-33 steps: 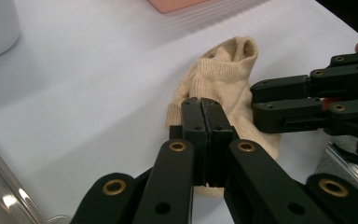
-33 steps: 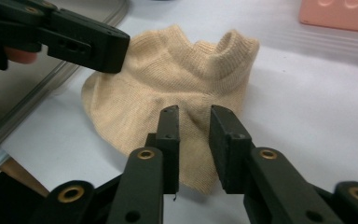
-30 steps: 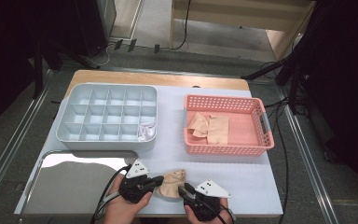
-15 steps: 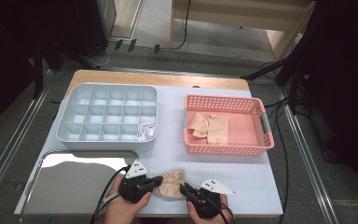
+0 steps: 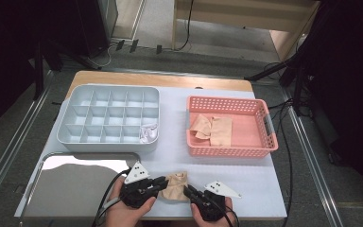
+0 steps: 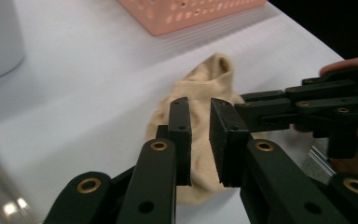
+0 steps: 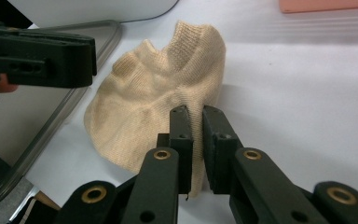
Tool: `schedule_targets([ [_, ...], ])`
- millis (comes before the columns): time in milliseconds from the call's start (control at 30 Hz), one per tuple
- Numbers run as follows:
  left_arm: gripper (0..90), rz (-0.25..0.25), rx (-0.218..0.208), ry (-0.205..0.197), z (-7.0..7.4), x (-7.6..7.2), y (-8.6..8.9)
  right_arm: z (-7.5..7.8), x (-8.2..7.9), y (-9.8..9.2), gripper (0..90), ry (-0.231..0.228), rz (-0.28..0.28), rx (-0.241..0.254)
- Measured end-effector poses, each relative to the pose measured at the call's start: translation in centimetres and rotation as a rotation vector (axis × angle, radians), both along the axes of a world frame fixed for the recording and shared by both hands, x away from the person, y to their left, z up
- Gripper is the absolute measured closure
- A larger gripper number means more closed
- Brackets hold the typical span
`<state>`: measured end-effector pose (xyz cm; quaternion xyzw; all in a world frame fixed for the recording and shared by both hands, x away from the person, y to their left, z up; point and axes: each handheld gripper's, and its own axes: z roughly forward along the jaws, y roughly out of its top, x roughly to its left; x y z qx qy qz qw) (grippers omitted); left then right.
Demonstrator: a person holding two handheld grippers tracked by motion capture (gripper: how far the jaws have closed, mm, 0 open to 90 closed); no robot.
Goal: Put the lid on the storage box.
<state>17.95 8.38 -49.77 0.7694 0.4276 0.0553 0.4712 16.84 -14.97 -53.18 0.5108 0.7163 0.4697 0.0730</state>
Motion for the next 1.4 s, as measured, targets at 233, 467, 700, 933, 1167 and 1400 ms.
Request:
schedule_targets([
  [233,85.6,-0.022,0.056,0.046,-1.3,0.8,-1.7,0.2,-0.1,0.1,83.3,-0.007,0.002,-0.002],
  [467,86.9,-0.004,0.087,0.057,-2.1,1.3,-2.1,0.6,-0.2,0.2,84.5,-0.02,0.025,-0.002],
  [700,88.0,-0.005,0.096,0.069,-2.3,1.4,-2.0,1.0,-0.3,0.4,84.9,-0.035,0.044,0.028],
  [933,88.9,-0.006,0.09,0.079,-2.4,1.6,-1.8,1.4,-0.5,1.0,84.9,-0.048,0.065,0.043],
  [1167,89.9,-0.002,0.085,0.082,-2.5,1.7,-1.8,1.8,-0.6,1.8,84.9,-0.06,0.083,0.042],
  [1400,90.0,-0.009,0.08,0.101,-2.6,1.9,-1.7,1.8,-0.6,2.4,84.9,-0.071,0.111,0.045],
])
